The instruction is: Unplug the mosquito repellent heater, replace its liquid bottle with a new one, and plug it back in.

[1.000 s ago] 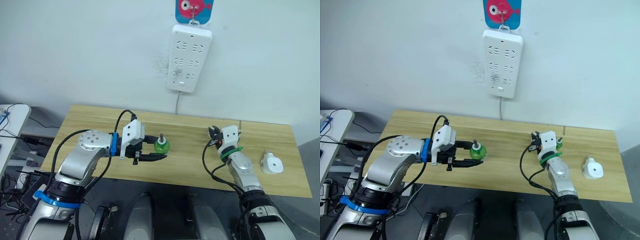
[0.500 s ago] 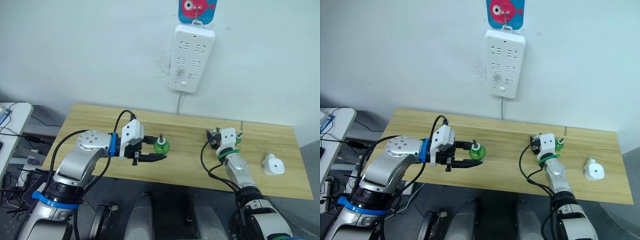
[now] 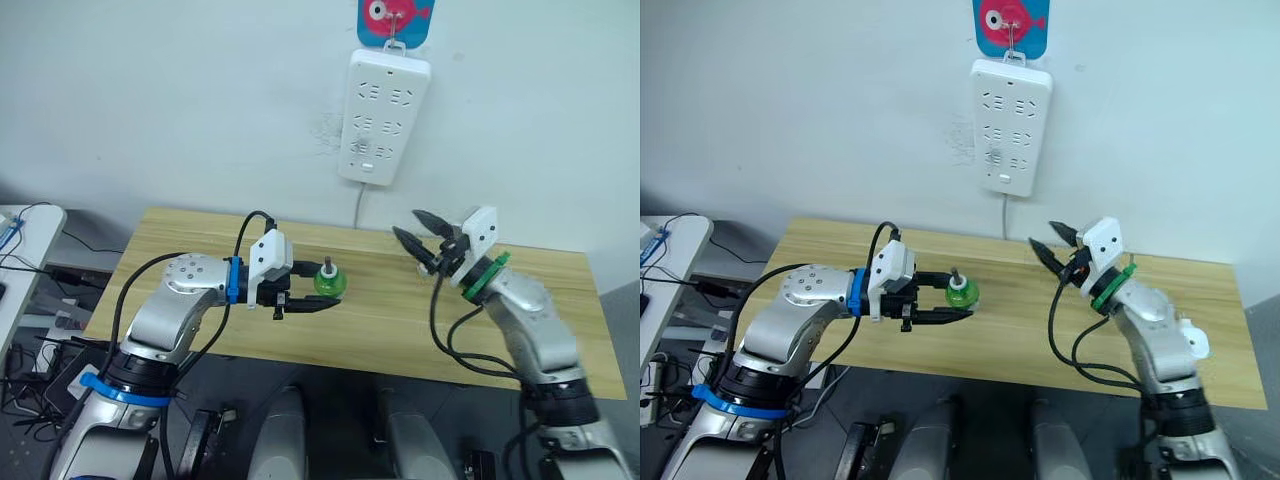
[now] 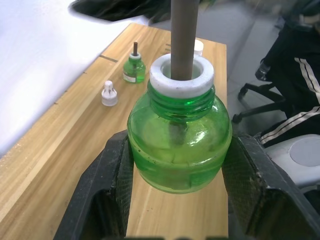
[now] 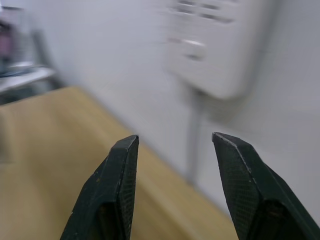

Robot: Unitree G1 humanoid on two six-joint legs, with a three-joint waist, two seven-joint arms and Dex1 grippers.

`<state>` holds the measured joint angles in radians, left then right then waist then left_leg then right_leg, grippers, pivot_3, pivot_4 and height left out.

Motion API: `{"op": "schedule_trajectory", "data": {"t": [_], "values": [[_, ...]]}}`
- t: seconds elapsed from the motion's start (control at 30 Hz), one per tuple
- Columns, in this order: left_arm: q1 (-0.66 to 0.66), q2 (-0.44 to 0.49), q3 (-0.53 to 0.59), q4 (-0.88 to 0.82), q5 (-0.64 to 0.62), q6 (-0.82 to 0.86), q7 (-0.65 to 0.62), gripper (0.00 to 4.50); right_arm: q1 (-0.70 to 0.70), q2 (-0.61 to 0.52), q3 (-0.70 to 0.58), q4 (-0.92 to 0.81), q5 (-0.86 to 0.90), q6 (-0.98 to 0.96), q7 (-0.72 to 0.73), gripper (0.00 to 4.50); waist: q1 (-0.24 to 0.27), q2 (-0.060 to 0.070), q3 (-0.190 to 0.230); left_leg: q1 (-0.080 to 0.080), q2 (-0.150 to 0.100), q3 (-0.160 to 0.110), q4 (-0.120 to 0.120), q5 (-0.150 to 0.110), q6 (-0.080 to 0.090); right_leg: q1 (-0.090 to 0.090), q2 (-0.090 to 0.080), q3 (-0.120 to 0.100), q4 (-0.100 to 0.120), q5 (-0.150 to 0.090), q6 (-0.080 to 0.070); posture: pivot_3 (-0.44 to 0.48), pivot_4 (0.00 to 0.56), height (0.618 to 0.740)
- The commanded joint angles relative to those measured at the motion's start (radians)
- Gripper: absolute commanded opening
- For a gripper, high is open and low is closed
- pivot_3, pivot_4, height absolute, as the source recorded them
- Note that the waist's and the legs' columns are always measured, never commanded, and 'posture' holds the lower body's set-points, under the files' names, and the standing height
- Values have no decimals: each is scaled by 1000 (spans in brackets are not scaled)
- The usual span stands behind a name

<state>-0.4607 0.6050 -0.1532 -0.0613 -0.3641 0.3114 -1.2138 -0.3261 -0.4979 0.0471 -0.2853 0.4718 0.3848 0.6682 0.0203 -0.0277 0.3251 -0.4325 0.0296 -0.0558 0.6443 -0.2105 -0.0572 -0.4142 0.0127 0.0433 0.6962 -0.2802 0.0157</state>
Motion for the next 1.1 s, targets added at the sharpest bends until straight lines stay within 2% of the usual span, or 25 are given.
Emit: {"op": "schedule_trajectory", "data": {"t": [0.03, 0.07, 0.23, 0.47, 0.9, 1.0, 1.1], "values": [[-45, -26, -10, 21, 7, -48, -12, 2205, -10, -83, 24, -168, 193, 202, 130, 2403, 0, 0, 0, 0, -1, 0, 0, 0, 0, 0, 0, 0, 0, 0, 0, 92, 282, 740], [-56, -34, -11, 31, 10, -53, -13, 2205, -16, -96, 29, -198, 235, 244, 144, 2403, 0, 0, 0, 0, -1, 0, 0, 0, 0, 0, 0, 0, 0, 0, 0, 92, 282, 740], [-76, -52, -14, 48, 13, -64, -19, 2205, -47, -68, 65, -214, 214, 284, 102, 2403, -6, 0, 0, -1, -1, 0, 0, 0, 0, 0, 0, 0, 0, 0, 0, 92, 279, 740], [-82, -60, -15, 42, 13, -65, -26, 2205, -109, 10, 131, -149, 93, 243, 46, 2403, -16, 0, 0, -1, -1, 0, 0, 0, 0, 0, 0, -1, 0, 0, 0, 96, 279, 740], [-77, -65, -21, 25, 9, -54, -23, 2205, -133, 64, 167, -127, 35, 232, 62, 2403, -19, 0, 0, -1, -1, -1, 0, 0, 0, 0, 0, -1, 0, 0, 0, 98, 279, 740], [-77, -66, -22, 22, 8, -48, -21, 2205, -135, 68, 172, -125, 23, 219, 71, 1843, -19, 0, 0, -1, -1, -1, 0, 0, 0, 0, 0, -1, 0, 0, 0, 102, 281, 740], [-77, -69, -21, 19, 9, -44, -19, 2205, -138, 70, 177, -125, 14, 208, 81, 904, -19, 0, 0, -1, -1, -1, 0, 0, 0, 0, 0, -2, 0, 0, 0, 102, 281, 740]]}}
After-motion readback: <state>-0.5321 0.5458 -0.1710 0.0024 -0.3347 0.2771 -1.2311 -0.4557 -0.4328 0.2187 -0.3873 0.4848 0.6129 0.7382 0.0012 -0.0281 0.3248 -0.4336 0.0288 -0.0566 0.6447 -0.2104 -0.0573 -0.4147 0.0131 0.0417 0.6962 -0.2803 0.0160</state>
